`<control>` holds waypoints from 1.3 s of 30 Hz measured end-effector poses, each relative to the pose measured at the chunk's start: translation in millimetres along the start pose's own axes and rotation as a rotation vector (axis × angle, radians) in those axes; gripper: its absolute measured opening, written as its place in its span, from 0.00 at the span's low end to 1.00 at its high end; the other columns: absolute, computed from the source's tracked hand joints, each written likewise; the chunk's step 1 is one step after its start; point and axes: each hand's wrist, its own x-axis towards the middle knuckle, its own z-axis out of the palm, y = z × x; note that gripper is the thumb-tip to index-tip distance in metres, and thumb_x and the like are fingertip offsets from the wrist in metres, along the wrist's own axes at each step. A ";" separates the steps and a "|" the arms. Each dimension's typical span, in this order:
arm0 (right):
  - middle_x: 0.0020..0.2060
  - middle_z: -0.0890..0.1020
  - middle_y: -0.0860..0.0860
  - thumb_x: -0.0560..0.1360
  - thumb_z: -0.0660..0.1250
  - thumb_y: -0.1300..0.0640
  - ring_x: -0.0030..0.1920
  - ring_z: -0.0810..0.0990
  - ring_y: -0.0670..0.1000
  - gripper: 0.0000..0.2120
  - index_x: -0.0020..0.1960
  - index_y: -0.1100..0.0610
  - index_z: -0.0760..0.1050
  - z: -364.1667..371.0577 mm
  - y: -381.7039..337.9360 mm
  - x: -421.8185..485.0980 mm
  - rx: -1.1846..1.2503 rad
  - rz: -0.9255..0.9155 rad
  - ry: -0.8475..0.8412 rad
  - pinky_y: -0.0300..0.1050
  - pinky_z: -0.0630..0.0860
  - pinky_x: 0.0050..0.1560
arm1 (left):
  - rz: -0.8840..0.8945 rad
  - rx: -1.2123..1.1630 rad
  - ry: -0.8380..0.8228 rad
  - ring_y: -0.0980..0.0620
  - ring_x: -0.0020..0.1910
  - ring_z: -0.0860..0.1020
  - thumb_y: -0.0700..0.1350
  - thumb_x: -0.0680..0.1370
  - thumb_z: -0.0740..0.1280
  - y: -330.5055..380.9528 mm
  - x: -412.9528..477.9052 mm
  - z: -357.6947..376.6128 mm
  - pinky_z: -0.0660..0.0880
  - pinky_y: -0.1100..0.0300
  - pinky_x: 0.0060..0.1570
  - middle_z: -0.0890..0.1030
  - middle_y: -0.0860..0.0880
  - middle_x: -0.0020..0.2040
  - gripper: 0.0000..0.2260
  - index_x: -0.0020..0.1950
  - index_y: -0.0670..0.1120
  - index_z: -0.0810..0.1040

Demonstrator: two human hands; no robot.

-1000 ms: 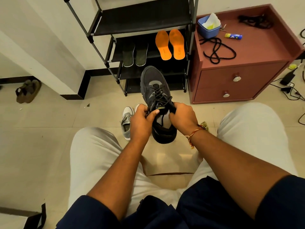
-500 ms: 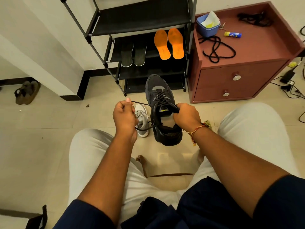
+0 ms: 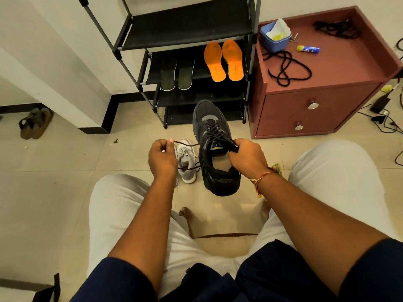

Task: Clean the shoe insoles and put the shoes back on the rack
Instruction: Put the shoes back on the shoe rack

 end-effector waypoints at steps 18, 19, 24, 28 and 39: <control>0.51 0.74 0.52 0.69 0.74 0.56 0.40 0.77 0.55 0.20 0.55 0.53 0.67 12.5 -11.7 -9.3 -0.149 -0.324 0.202 0.45 0.72 0.32 | 0.232 0.377 -0.405 0.46 0.55 0.80 0.38 0.79 0.61 3.9 -45.2 23.8 0.79 0.46 0.56 0.81 0.47 0.58 0.24 0.75 0.52 0.67; 0.53 0.72 0.53 0.69 0.75 0.55 0.42 0.77 0.55 0.19 0.53 0.53 0.68 14.2 -12.6 -10.3 -0.213 -0.392 0.256 0.45 0.73 0.31 | 0.234 0.393 -0.398 0.45 0.54 0.80 0.38 0.79 0.61 3.7 -45.6 23.8 0.79 0.46 0.54 0.82 0.47 0.57 0.23 0.73 0.52 0.69; 0.59 0.72 0.55 0.70 0.75 0.49 0.51 0.75 0.55 0.15 0.52 0.52 0.75 20.0 -9.5 -11.4 -0.347 -0.662 0.259 0.43 0.78 0.37 | 0.212 0.420 -0.399 0.46 0.52 0.80 0.39 0.80 0.60 -0.1 -47.1 21.1 0.79 0.50 0.51 0.82 0.47 0.54 0.18 0.70 0.49 0.74; 0.60 0.76 0.53 0.74 0.72 0.52 0.53 0.77 0.56 0.09 0.52 0.52 0.82 23.0 -7.9 -10.3 -0.391 -0.660 0.232 0.44 0.77 0.40 | 0.234 0.420 -0.402 0.46 0.51 0.80 0.39 0.81 0.60 -0.7 -47.5 21.1 0.80 0.49 0.51 0.82 0.47 0.53 0.19 0.71 0.51 0.73; 0.47 0.80 0.51 0.78 0.64 0.57 0.45 0.80 0.55 0.02 0.49 0.53 0.75 5.5 -14.1 -7.7 -0.239 -0.773 0.177 0.46 0.77 0.39 | 0.336 0.515 -0.477 0.44 0.61 0.79 0.44 0.83 0.62 1.8 -46.3 21.9 0.79 0.45 0.58 0.80 0.45 0.64 0.25 0.80 0.53 0.60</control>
